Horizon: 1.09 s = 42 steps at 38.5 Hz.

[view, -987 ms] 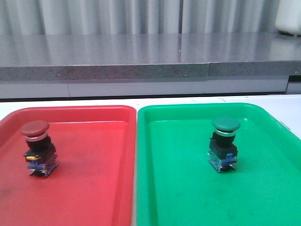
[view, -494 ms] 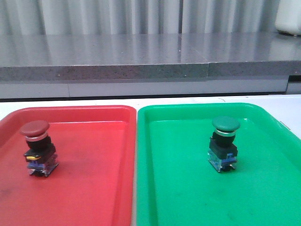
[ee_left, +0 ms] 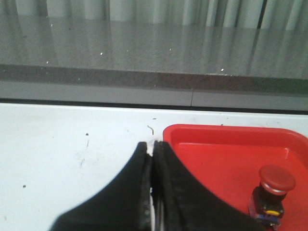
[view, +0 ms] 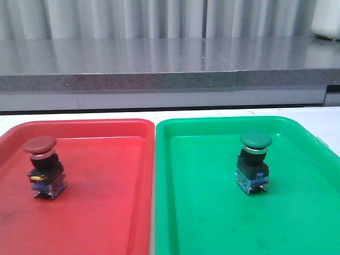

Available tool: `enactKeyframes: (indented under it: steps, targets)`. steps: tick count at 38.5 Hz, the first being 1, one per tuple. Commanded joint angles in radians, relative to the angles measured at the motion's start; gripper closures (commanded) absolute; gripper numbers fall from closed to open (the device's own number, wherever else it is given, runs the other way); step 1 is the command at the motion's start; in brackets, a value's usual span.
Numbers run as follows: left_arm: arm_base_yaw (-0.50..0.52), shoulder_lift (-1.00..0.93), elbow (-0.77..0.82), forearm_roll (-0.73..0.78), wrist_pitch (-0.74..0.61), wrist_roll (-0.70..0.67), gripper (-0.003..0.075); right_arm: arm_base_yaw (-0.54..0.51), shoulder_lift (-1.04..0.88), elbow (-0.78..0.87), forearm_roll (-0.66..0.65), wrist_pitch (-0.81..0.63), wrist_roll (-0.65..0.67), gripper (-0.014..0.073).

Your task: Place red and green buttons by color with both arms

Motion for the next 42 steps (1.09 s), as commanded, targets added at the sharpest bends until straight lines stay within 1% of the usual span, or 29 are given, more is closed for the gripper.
enactKeyframes:
  steps: [1,5,7,10,42]
  targets:
    - [0.004,-0.017,0.032,-0.012,-0.152,-0.010,0.0740,-0.006,0.008,-0.024,-0.024,-0.075,-0.009,0.0652]
    - [0.004,-0.017,0.106,-0.014,-0.262,-0.010,0.0740,-0.006,0.008,-0.024,-0.024,-0.075,-0.009,0.0652]
    - [0.004,-0.017,0.098,-0.030,-0.226,-0.010,0.0740,-0.006,0.008,-0.024,-0.024,-0.074,-0.009,0.0652]
    - [0.004,-0.017,0.100,-0.038,-0.255,-0.010,0.0740,-0.006,0.008,-0.023,-0.024,-0.074,-0.009,0.0652]
    - [0.004,-0.017,0.100,-0.038,-0.249,-0.010,0.0740,-0.006,0.008,-0.023,-0.024,-0.074,-0.009,0.0652]
